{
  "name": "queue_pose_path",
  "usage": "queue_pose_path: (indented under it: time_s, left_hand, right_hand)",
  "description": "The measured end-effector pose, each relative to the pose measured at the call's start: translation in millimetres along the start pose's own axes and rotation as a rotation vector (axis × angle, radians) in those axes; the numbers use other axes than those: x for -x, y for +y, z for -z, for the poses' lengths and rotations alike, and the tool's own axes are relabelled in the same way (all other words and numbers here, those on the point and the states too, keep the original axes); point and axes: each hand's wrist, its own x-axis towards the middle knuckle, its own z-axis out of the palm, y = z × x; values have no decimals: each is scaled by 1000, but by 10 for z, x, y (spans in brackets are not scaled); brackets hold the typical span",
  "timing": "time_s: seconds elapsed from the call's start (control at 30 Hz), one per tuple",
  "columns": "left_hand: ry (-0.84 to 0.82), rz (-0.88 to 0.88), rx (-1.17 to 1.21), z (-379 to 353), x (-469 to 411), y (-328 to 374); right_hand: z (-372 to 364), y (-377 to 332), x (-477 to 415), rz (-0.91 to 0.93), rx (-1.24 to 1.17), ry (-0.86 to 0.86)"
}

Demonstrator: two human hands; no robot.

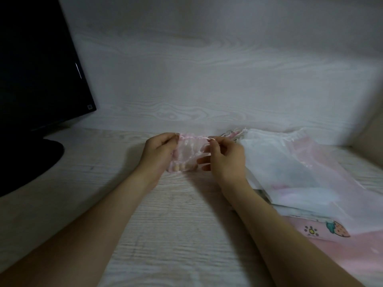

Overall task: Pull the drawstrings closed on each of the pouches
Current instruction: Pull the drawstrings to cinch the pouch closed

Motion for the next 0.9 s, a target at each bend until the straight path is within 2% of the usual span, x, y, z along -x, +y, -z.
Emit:
queue_pose_path:
  time_s: [0.23, 0.43, 0.73, 0.9]
  left_hand:
    - [135, -54, 140, 39, -22, 27]
    - [169, -49, 265, 66, -9, 84]
    - [263, 98, 634, 36, -19, 175]
    - [293, 157, 679, 49, -63, 202]
  right_hand:
    - [3, -34, -30, -6, -89, 37]
    - [-38, -37, -30, -27, -185, 60]
    - [-3, -120, -20, -139, -342, 63]
    - [-24, -128, -22, -123, -407, 42]
